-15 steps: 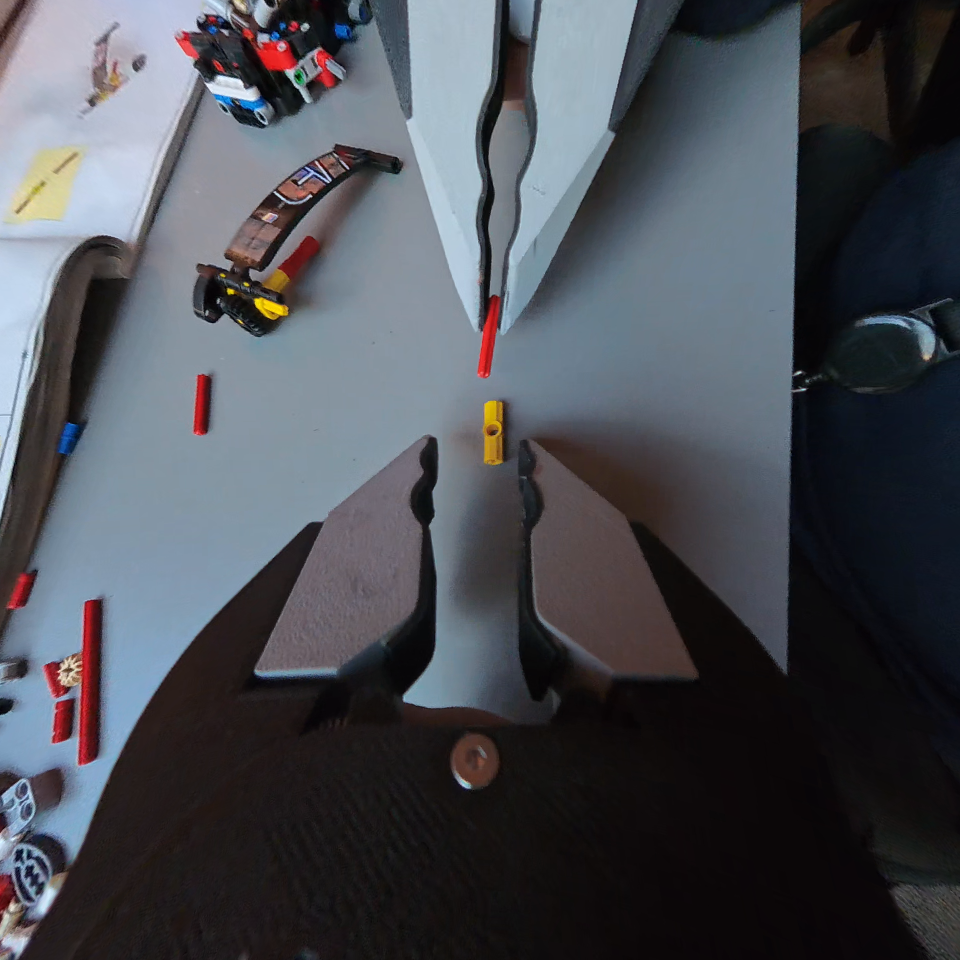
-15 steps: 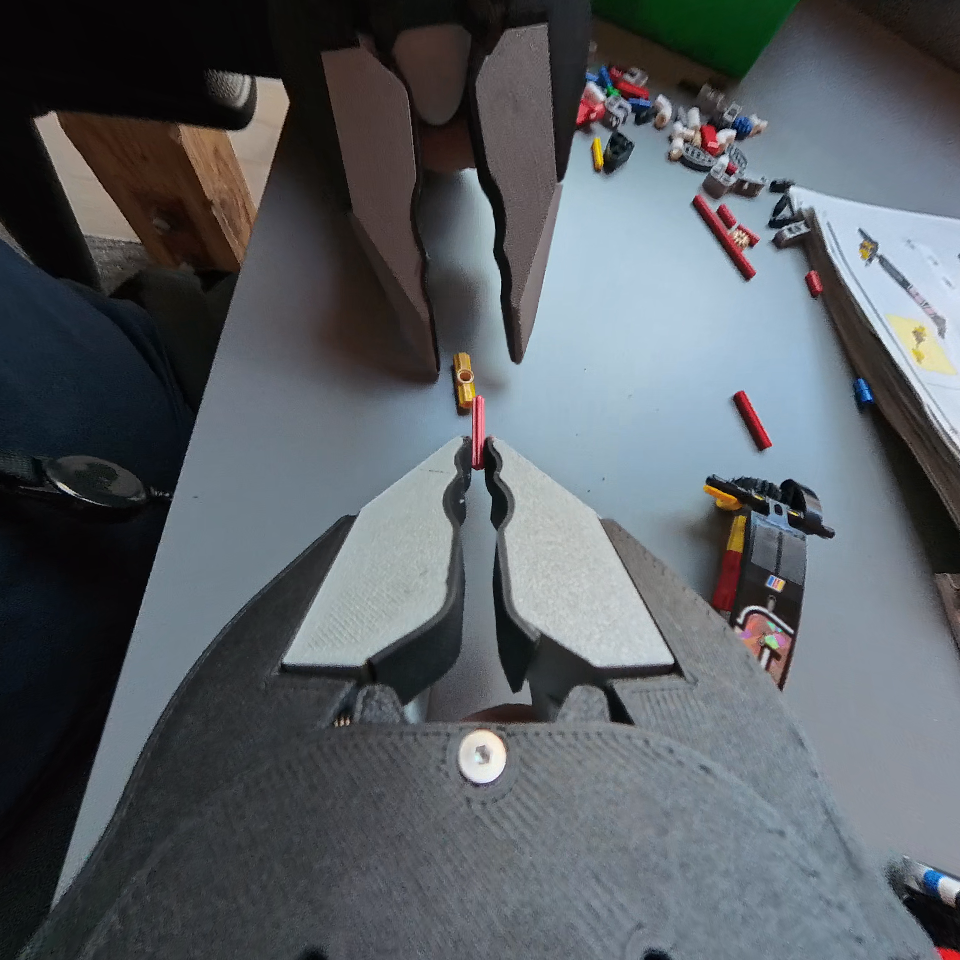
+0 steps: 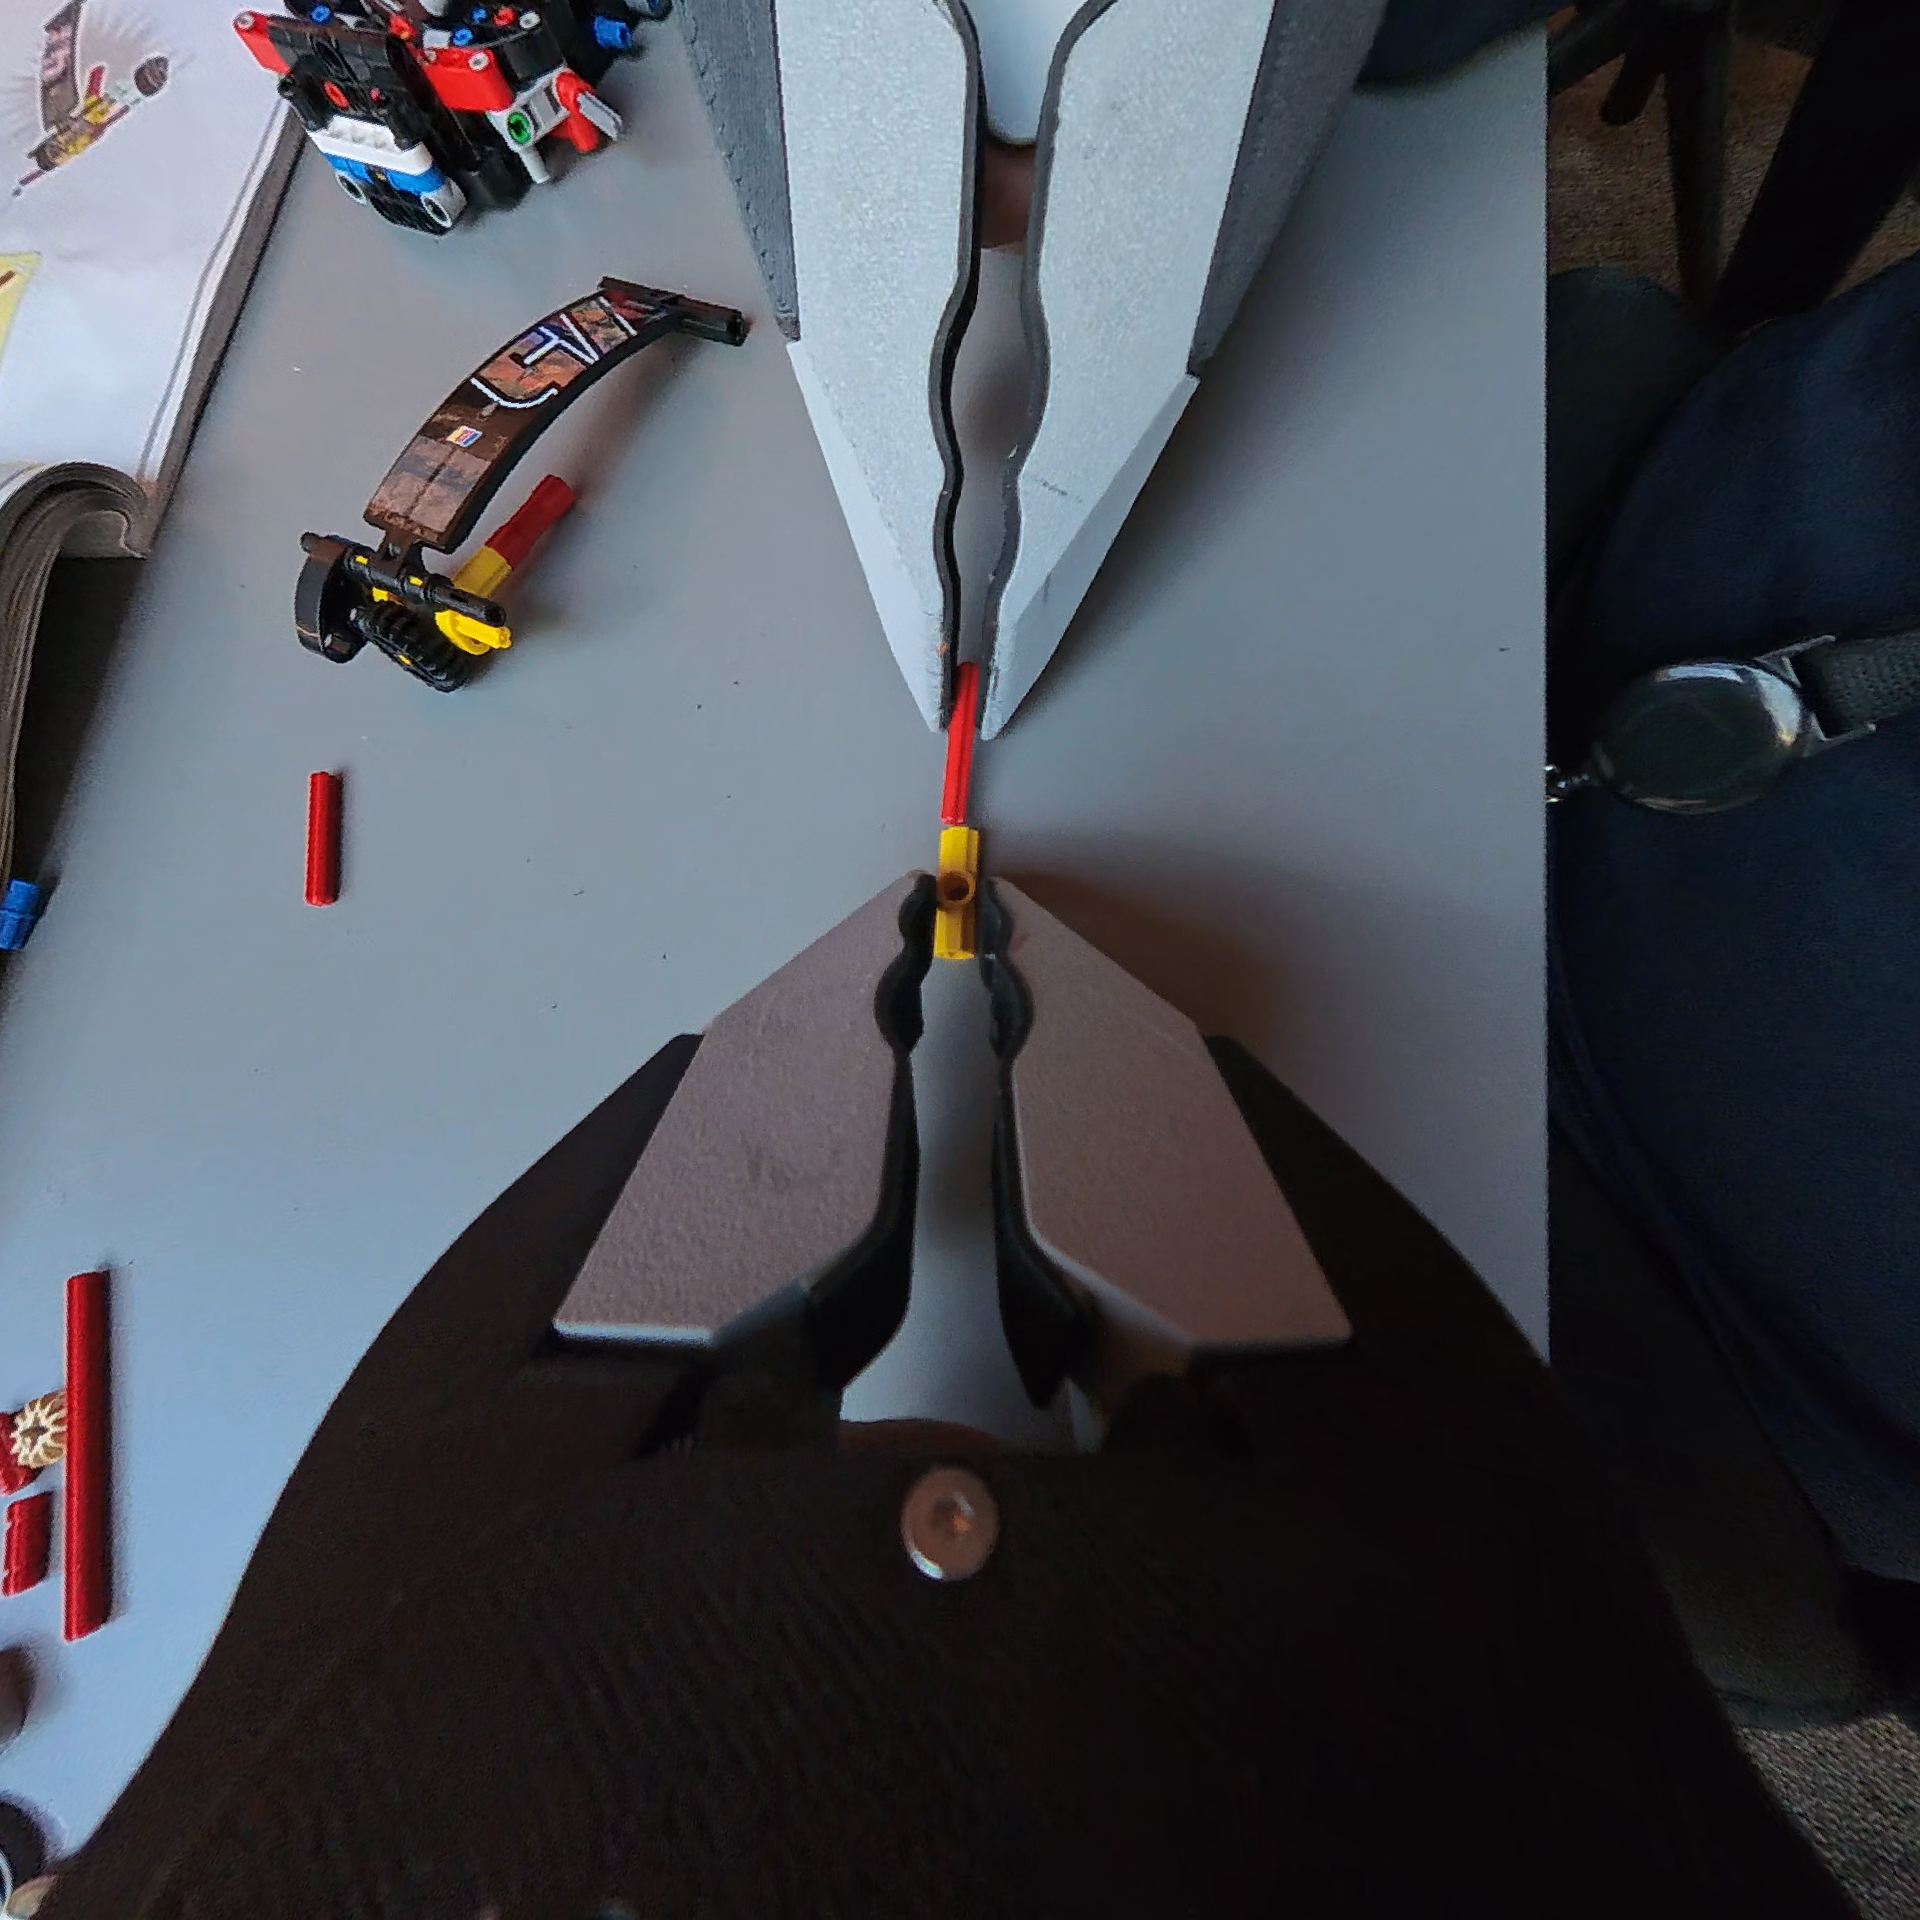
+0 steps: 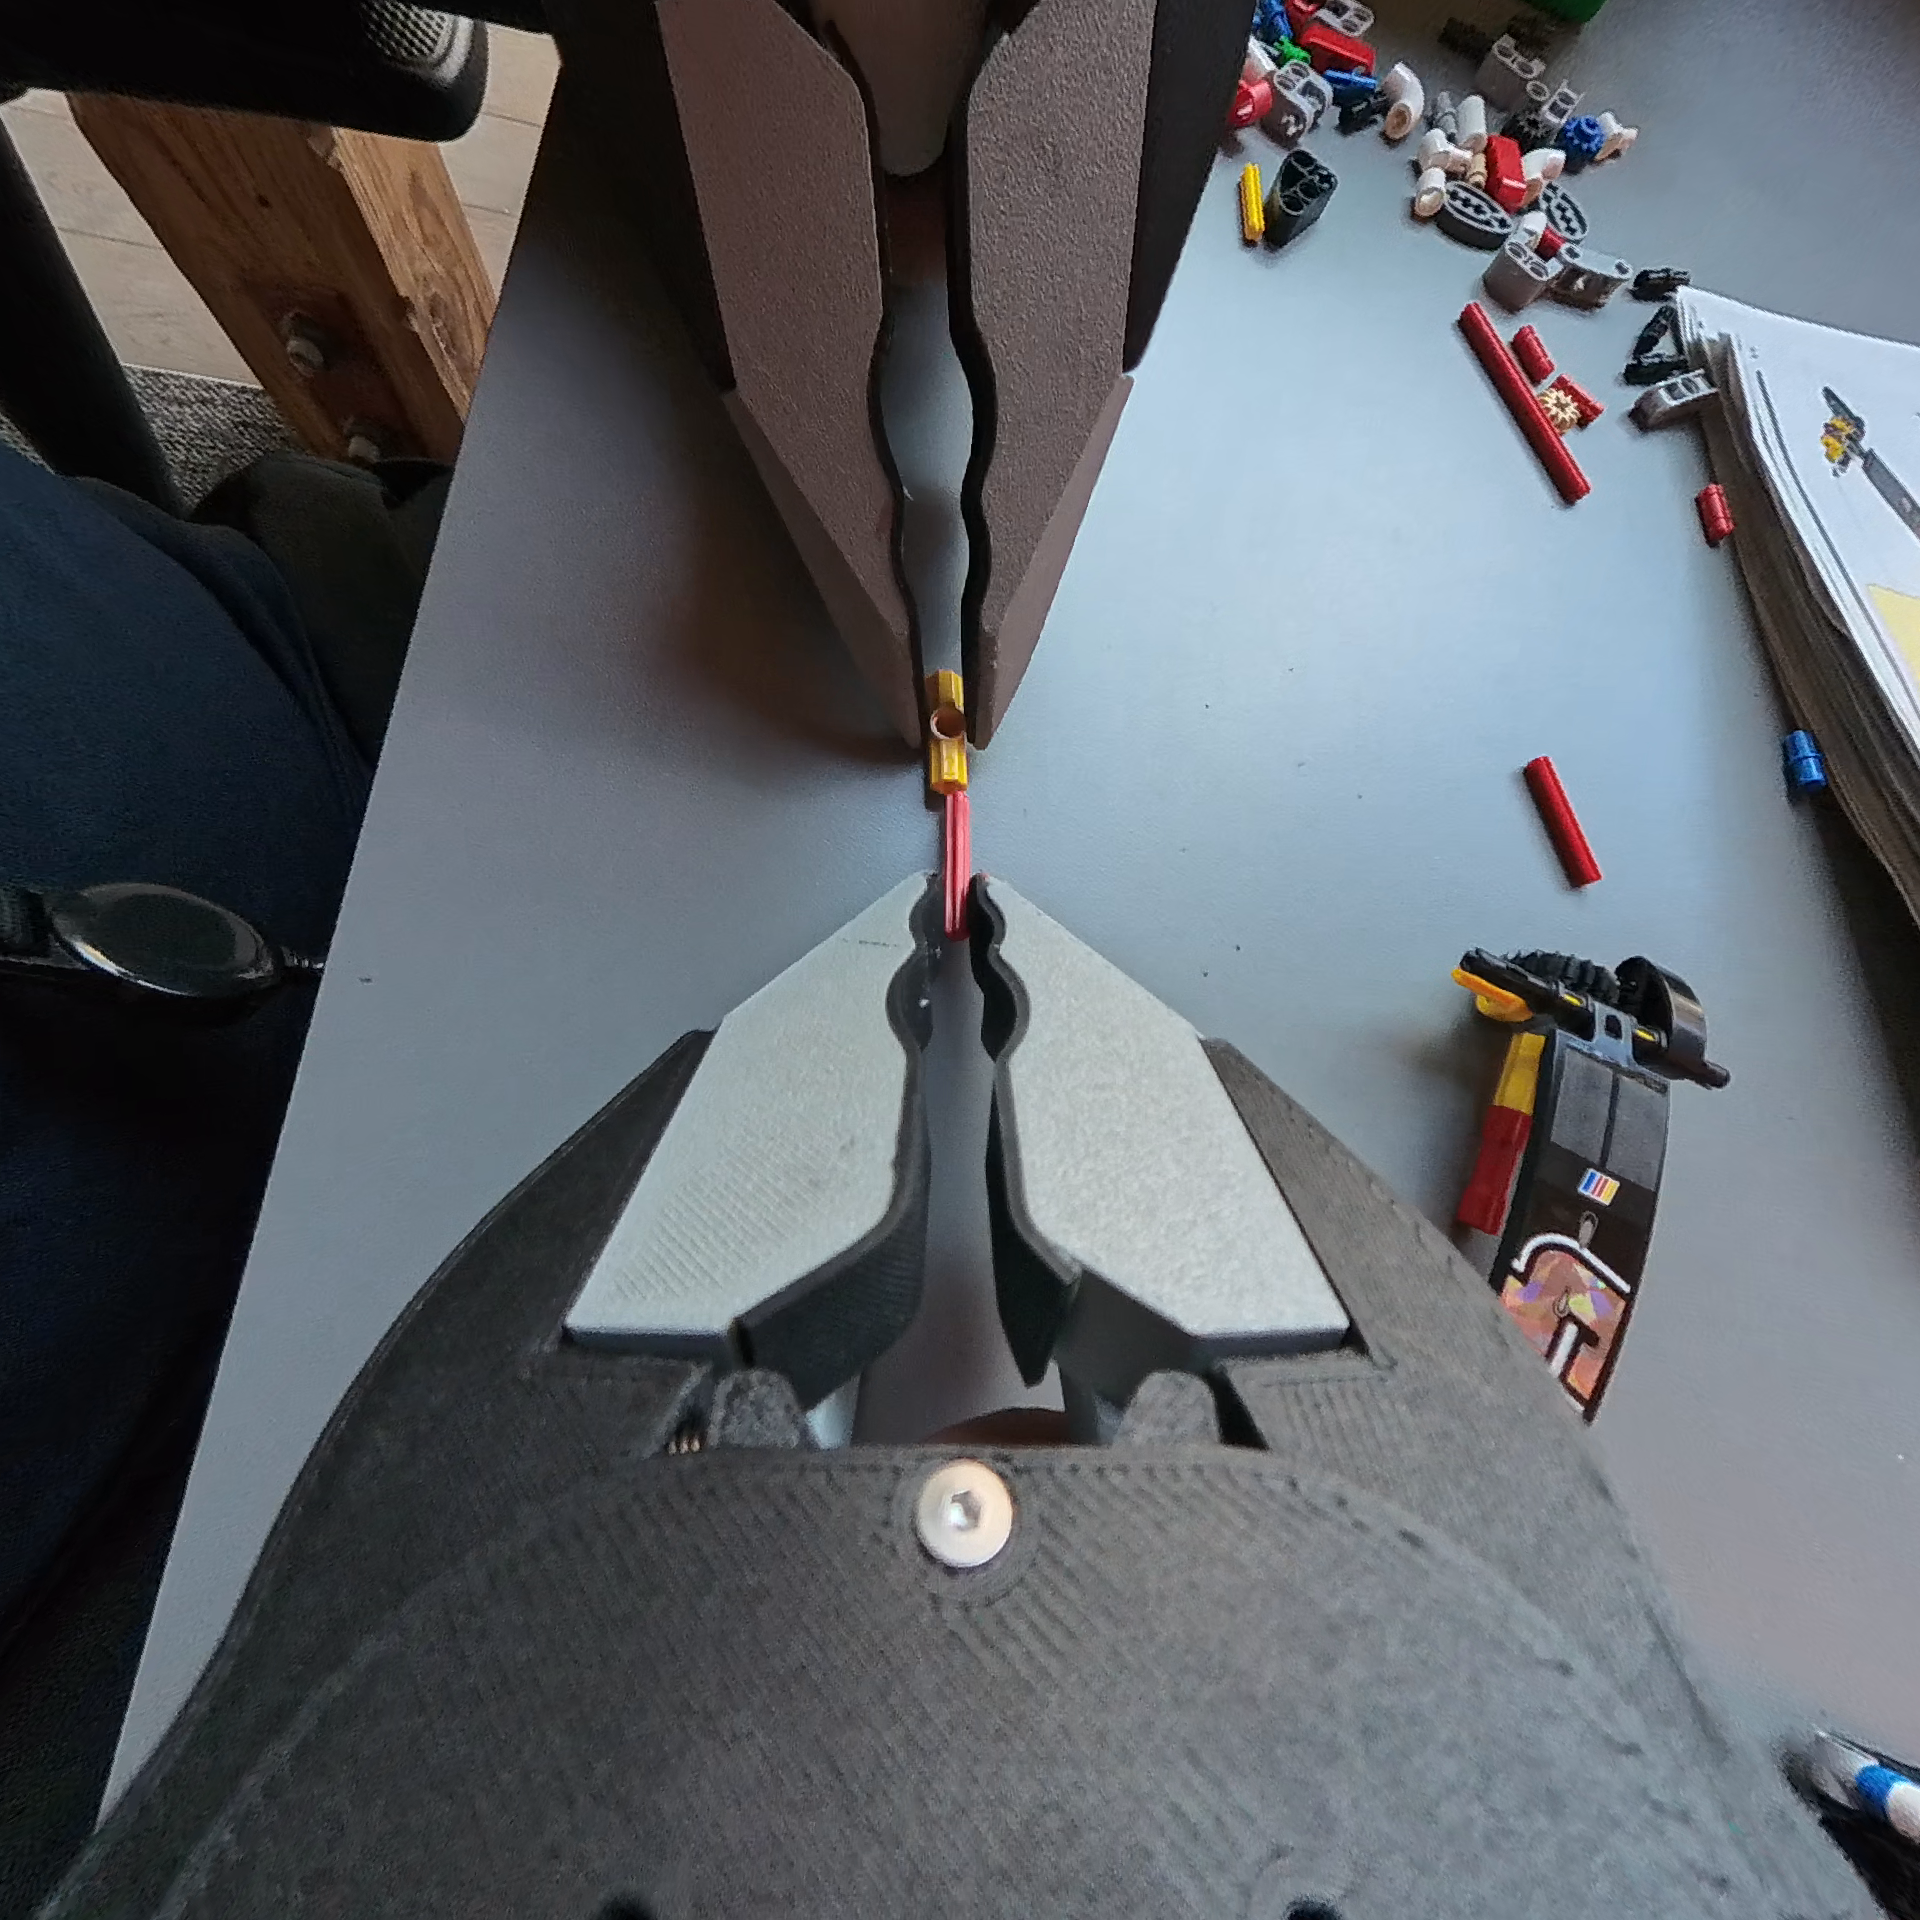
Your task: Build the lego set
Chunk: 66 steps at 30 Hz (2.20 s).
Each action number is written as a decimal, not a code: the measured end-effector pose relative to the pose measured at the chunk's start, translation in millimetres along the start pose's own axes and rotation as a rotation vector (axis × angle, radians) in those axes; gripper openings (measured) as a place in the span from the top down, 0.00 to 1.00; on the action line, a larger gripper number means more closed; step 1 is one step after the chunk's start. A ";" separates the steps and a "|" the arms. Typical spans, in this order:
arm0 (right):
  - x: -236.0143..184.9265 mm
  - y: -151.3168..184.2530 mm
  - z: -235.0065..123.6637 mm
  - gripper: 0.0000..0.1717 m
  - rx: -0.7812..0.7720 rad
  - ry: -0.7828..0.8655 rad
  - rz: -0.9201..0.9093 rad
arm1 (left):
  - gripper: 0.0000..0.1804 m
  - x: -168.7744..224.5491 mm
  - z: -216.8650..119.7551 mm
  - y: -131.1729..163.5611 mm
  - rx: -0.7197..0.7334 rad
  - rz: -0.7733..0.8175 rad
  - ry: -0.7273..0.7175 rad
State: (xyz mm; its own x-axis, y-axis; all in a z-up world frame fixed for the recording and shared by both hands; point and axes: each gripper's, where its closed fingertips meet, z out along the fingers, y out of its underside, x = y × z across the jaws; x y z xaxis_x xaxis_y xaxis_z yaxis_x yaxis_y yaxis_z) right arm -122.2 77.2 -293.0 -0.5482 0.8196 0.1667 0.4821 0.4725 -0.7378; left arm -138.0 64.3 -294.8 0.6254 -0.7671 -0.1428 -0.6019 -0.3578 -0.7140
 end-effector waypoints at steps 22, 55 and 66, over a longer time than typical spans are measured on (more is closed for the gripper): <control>-2.0 1.0 4.1 0.99 -0.019 -0.042 0.035 | 0.97 0.1 1.3 -0.1 0.000 -0.014 0.014; 7.0 4.0 -9.9 0.94 0.030 0.011 0.072 | 0.97 -6.2 13.5 -12.2 -0.049 0.054 -0.248; 7.3 19.1 -14.1 1.00 -0.016 -0.030 0.097 | 0.97 -5.6 12.1 -10.6 -0.037 0.051 -0.222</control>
State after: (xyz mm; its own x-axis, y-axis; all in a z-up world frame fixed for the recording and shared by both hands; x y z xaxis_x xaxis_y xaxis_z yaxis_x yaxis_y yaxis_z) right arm -107.4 96.8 -296.6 -0.5181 0.8520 0.0754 0.5447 0.3966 -0.7389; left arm -129.1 78.9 -294.6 0.6849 -0.6505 -0.3284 -0.6510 -0.3438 -0.6767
